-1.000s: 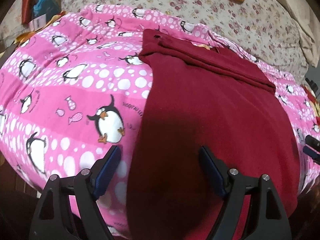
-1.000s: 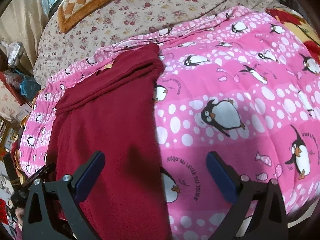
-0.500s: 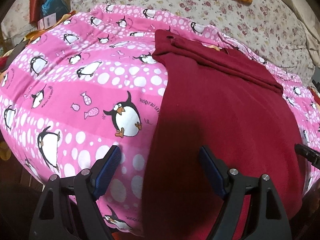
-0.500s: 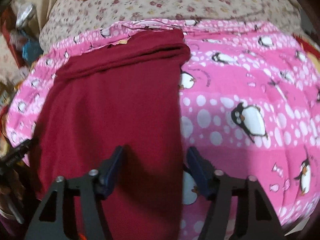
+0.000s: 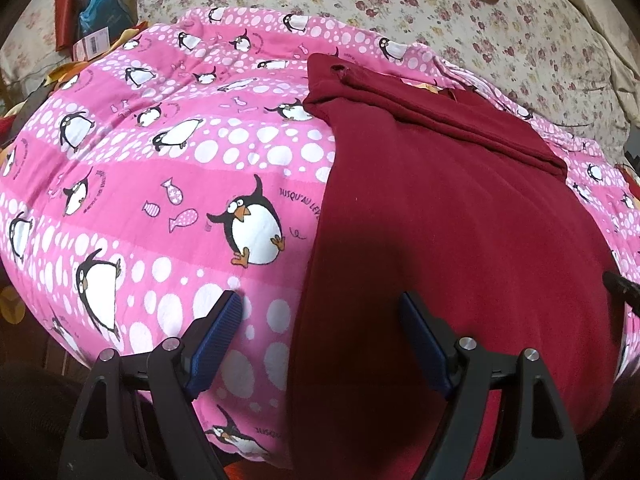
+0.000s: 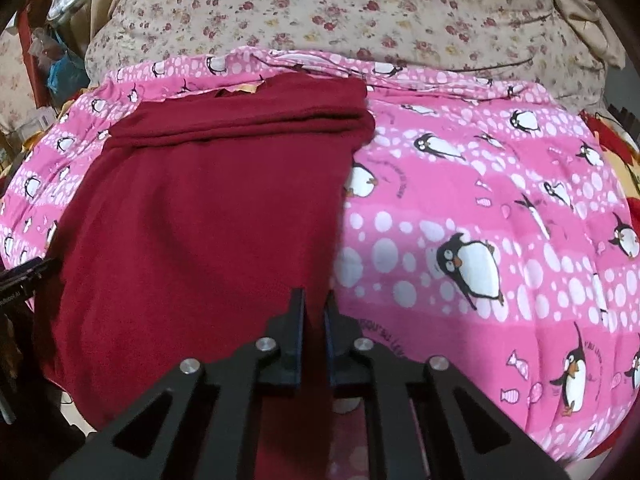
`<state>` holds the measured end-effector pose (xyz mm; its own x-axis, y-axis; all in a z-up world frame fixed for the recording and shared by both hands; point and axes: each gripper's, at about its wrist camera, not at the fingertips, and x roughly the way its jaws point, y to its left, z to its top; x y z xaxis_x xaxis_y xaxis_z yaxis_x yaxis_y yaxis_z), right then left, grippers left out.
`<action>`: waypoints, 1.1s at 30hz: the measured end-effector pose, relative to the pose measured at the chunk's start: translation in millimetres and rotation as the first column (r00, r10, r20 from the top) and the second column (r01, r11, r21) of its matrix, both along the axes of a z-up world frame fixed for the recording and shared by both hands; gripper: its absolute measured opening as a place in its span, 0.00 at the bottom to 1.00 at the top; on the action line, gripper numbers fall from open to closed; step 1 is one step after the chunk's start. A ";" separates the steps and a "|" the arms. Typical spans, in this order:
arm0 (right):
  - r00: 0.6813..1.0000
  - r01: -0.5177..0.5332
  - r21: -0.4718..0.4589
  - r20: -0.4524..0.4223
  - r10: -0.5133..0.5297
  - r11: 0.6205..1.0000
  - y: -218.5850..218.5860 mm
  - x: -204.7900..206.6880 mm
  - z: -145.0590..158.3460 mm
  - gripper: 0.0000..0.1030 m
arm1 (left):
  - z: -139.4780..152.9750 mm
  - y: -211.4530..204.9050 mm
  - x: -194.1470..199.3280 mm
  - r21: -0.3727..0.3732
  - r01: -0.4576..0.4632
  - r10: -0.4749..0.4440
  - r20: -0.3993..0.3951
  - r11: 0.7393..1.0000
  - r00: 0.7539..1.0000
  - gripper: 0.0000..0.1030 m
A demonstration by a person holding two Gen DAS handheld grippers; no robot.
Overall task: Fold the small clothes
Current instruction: 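Close the right gripper on the sweatshirt strip end and lift it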
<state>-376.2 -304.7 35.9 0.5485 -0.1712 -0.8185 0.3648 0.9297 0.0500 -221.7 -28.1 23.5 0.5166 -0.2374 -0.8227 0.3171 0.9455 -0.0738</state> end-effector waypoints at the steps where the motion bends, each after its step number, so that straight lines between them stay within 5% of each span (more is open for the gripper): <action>1: 1.000 0.002 0.010 0.006 -0.002 1.000 -1.4 -1.7 2.1 0.08 | 0.5 0.9 -0.9 -0.004 0.002 -0.002 -0.009 1.000 1.000 0.60; 5: 1.000 -0.006 0.162 -0.005 0.007 0.987 -12.5 -8.2 3.8 0.14 | 3.3 9.4 -7.1 -0.049 0.027 -0.030 -0.066 0.998 0.997 0.60; 7: 1.000 -0.024 0.255 0.006 0.023 0.967 -16.1 -18.2 4.4 0.46 | 2.5 14.1 -11.4 -0.063 0.039 -0.044 -0.090 0.997 0.995 0.60; 9: 0.999 -0.054 0.309 0.019 0.051 0.949 -15.8 -31.0 3.8 0.59 | 0.2 19.7 -15.8 -0.078 0.035 -0.044 -0.110 0.996 0.993 0.60; 17: 0.986 -0.128 0.416 -0.047 0.162 0.900 -2.0 -54.1 -22.9 0.59 | -7.4 16.7 -32.7 -0.010 0.080 -0.080 -0.111 0.997 0.991 0.60; 22: 0.968 -0.213 0.398 -0.037 0.247 0.893 17.2 -55.4 -23.1 0.60 | -7.8 16.3 -31.9 0.001 0.081 -0.080 -0.120 0.997 0.990 0.60; 33: 0.964 -0.217 0.429 -0.047 0.261 0.877 16.2 -57.1 -27.3 0.66 | -10.9 22.3 -36.0 -0.014 0.070 -0.071 -0.145 0.997 0.987 0.60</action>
<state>-433.2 -288.5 8.7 0.4406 0.3231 -0.8375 0.1577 0.8906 0.4266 -257.6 -5.8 12.6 0.3731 -0.2764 -0.8857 0.3684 0.9203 -0.1320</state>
